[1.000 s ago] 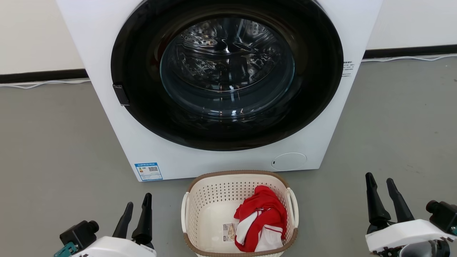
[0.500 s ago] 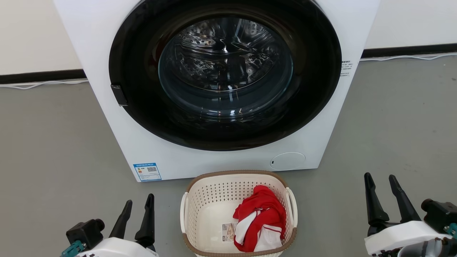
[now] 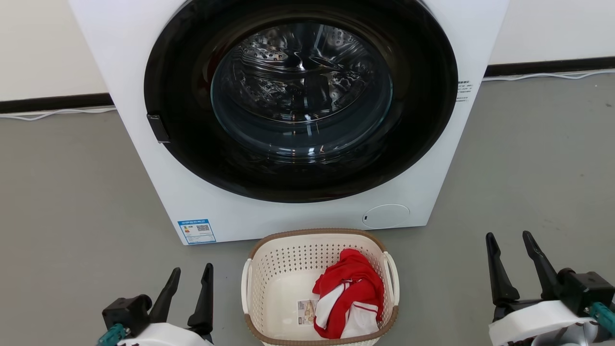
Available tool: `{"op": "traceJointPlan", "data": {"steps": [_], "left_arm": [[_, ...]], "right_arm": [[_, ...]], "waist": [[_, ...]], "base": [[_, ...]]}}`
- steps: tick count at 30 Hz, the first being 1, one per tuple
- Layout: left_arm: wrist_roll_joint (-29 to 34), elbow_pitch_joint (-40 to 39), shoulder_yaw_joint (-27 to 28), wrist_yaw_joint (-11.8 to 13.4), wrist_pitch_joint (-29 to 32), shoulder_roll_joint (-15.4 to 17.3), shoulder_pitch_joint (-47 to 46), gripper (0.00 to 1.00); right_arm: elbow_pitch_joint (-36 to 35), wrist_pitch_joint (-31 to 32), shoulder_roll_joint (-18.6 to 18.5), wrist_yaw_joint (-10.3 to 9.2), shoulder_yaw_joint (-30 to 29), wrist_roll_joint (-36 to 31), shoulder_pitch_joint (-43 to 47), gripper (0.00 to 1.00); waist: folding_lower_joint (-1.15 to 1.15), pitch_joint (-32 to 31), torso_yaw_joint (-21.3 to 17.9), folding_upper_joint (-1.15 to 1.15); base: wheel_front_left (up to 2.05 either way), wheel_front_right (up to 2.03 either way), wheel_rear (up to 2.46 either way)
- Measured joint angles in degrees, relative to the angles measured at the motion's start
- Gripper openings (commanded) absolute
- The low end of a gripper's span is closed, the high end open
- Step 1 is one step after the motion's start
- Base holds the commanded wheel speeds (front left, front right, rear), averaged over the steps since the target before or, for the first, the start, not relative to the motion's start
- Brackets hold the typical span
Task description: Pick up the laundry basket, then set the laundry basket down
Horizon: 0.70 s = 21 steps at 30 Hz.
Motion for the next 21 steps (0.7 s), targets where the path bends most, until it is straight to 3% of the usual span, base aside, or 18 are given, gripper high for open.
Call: {"op": "traceJointPlan", "data": {"steps": [12, 21], "left_arm": [[7.26, 0.56, -0.89, -0.01, -1.97, 0.27, 0.08, 1.00], [8.13, 1.07, -1.01, -0.01, -2.13, 0.27, 0.08, 1.00]], "right_arm": [[-0.16, -1.99, -0.63, 0.01, 0.25, -8.11, 0.02, 1.00], [-0.47, -2.27, -0.65, 0.02, 0.36, -8.68, 0.02, 1.00]], "waist": [[0.00, 0.00, -0.07, 0.00], [0.00, -0.06, 0.01, 0.00]], "base": [[0.00, 0.00, 0.00], [0.00, 0.00, 0.00]]}}
